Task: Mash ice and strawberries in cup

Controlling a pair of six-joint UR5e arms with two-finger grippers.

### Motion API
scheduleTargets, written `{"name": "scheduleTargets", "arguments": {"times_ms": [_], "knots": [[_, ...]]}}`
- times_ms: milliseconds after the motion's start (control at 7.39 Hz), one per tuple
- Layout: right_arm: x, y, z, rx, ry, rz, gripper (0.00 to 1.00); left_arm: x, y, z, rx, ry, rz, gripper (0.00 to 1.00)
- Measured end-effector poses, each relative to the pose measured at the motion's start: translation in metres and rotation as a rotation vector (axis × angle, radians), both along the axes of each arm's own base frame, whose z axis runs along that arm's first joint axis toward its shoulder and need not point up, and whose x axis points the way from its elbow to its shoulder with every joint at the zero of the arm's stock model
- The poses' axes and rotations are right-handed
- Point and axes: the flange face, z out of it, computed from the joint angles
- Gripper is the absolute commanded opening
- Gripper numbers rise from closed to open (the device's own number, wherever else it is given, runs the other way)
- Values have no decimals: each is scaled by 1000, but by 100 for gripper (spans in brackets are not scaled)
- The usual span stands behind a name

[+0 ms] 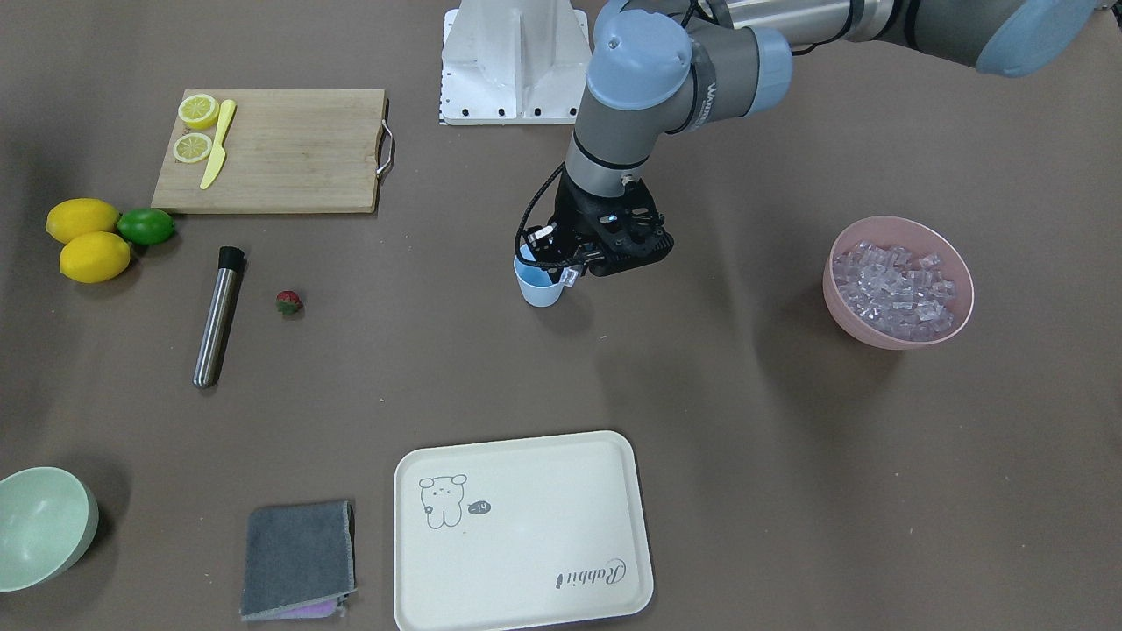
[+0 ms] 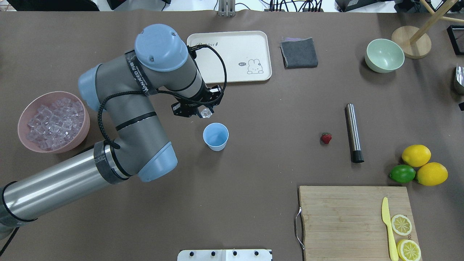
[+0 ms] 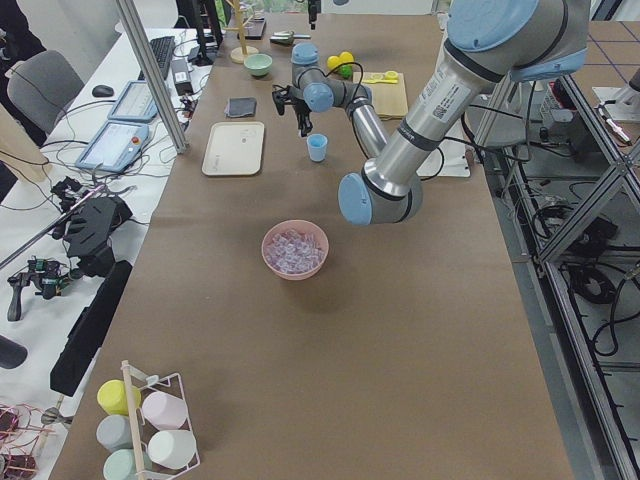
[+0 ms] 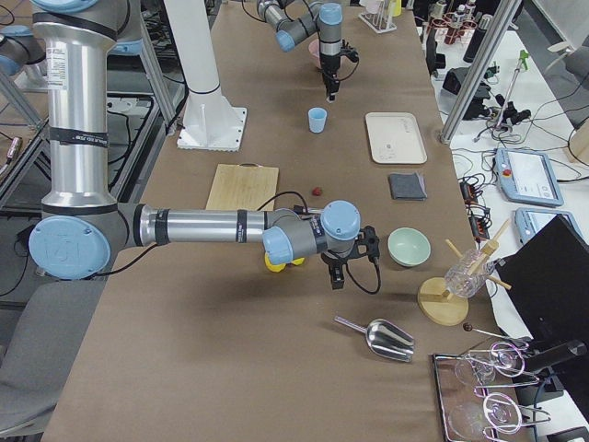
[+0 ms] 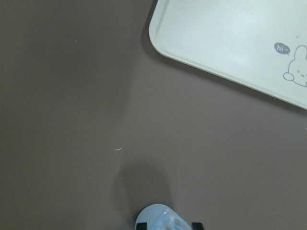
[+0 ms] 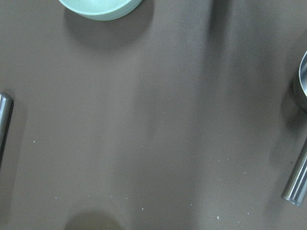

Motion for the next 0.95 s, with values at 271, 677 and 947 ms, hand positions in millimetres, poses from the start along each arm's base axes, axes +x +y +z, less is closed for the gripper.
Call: {"name": "scheduleTargets", "arguments": {"times_ms": [271, 677, 947], "knots": [[0, 0, 1, -3, 1, 0, 100, 13, 12, -1, 2, 3, 22, 0], [0, 1, 4, -9, 1, 0, 100, 25, 26, -1, 10, 2, 51, 81], [0, 1, 5, -11, 4, 0, 100, 24, 27, -2, 15, 4, 54, 86]]}}
